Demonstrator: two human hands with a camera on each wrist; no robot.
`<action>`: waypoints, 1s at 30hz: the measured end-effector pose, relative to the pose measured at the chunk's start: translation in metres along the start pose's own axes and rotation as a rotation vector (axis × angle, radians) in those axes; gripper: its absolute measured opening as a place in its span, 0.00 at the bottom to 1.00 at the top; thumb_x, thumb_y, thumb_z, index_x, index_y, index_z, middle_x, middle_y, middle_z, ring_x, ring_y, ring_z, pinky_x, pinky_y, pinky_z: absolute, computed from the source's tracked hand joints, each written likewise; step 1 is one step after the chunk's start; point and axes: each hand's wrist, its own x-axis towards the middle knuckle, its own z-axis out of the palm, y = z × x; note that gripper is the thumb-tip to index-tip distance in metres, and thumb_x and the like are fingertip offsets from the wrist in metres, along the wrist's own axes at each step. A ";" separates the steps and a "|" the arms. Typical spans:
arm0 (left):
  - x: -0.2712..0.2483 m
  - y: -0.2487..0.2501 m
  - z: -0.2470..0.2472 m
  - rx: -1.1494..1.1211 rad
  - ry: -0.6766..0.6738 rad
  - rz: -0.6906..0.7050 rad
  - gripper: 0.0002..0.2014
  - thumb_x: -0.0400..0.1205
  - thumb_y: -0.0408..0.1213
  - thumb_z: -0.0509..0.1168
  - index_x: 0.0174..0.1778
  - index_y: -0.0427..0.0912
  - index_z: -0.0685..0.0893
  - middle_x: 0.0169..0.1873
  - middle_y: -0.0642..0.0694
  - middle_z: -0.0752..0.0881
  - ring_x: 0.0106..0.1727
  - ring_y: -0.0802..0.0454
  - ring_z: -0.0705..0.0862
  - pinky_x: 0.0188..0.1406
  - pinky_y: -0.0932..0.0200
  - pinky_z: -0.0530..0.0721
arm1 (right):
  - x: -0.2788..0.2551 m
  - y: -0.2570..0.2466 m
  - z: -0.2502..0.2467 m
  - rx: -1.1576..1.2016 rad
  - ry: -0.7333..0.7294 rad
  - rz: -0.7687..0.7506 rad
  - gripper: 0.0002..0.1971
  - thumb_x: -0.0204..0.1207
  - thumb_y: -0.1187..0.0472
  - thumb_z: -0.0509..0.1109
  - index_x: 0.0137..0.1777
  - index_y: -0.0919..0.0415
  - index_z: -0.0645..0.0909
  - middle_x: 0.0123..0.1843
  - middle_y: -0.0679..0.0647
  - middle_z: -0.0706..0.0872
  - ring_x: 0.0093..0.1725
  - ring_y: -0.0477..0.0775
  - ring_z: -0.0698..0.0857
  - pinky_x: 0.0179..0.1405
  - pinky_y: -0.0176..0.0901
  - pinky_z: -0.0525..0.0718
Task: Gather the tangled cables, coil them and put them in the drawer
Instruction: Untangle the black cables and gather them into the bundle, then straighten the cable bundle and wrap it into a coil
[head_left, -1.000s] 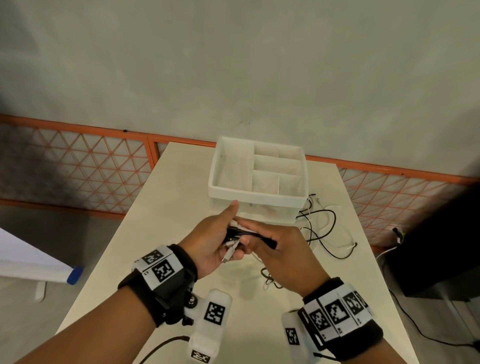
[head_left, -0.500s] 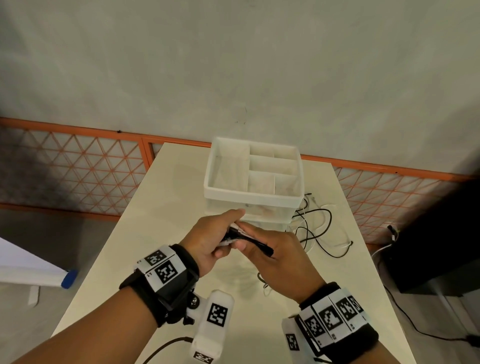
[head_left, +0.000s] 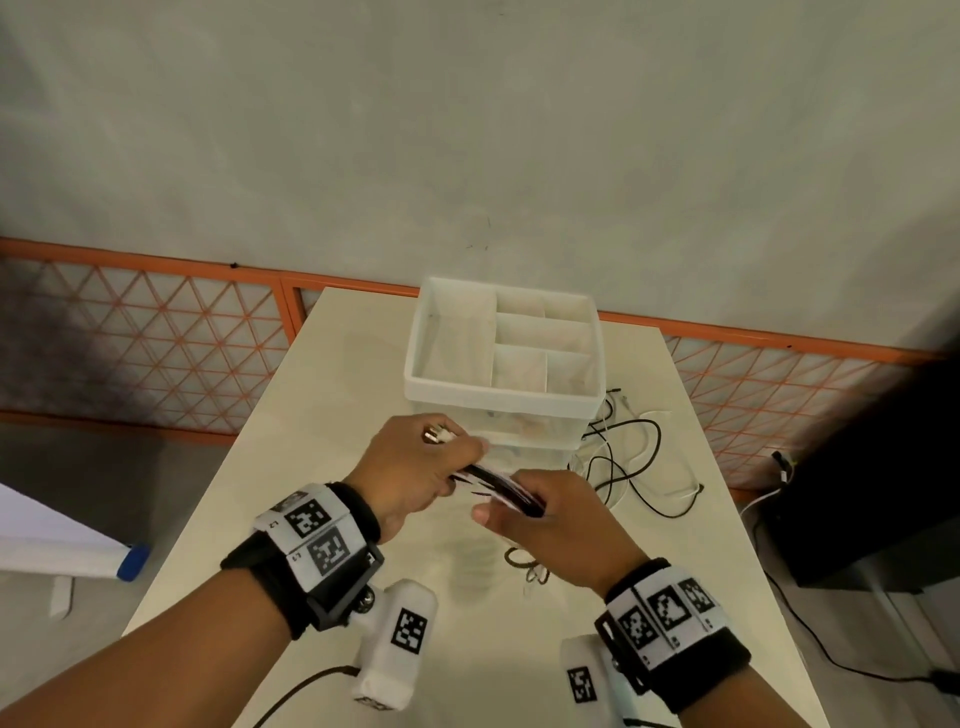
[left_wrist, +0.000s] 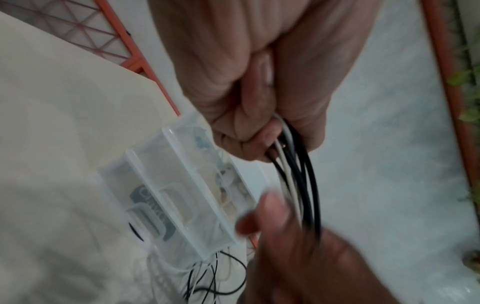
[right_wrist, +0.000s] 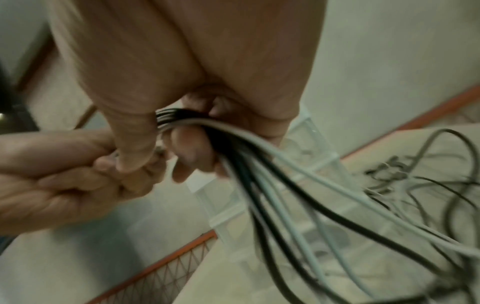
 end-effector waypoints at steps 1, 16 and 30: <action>0.002 0.001 -0.006 -0.011 0.033 -0.004 0.08 0.76 0.36 0.76 0.35 0.38 0.85 0.23 0.45 0.78 0.19 0.53 0.70 0.14 0.69 0.62 | 0.000 0.006 -0.003 0.012 -0.020 0.055 0.18 0.75 0.46 0.77 0.37 0.61 0.81 0.27 0.52 0.82 0.24 0.45 0.85 0.24 0.47 0.83; -0.010 0.013 0.014 0.313 -0.243 0.209 0.33 0.83 0.64 0.51 0.30 0.40 0.83 0.22 0.53 0.84 0.24 0.53 0.81 0.32 0.59 0.82 | 0.011 -0.054 -0.019 -0.096 0.129 -0.185 0.04 0.72 0.62 0.74 0.45 0.54 0.83 0.33 0.47 0.89 0.31 0.43 0.86 0.31 0.35 0.82; 0.000 0.048 -0.012 0.454 0.001 0.210 0.23 0.80 0.54 0.68 0.30 0.38 0.87 0.13 0.55 0.62 0.12 0.58 0.60 0.17 0.64 0.62 | 0.014 -0.002 -0.075 -0.252 0.727 -0.047 0.13 0.63 0.71 0.80 0.39 0.57 0.80 0.30 0.53 0.82 0.30 0.54 0.80 0.28 0.39 0.77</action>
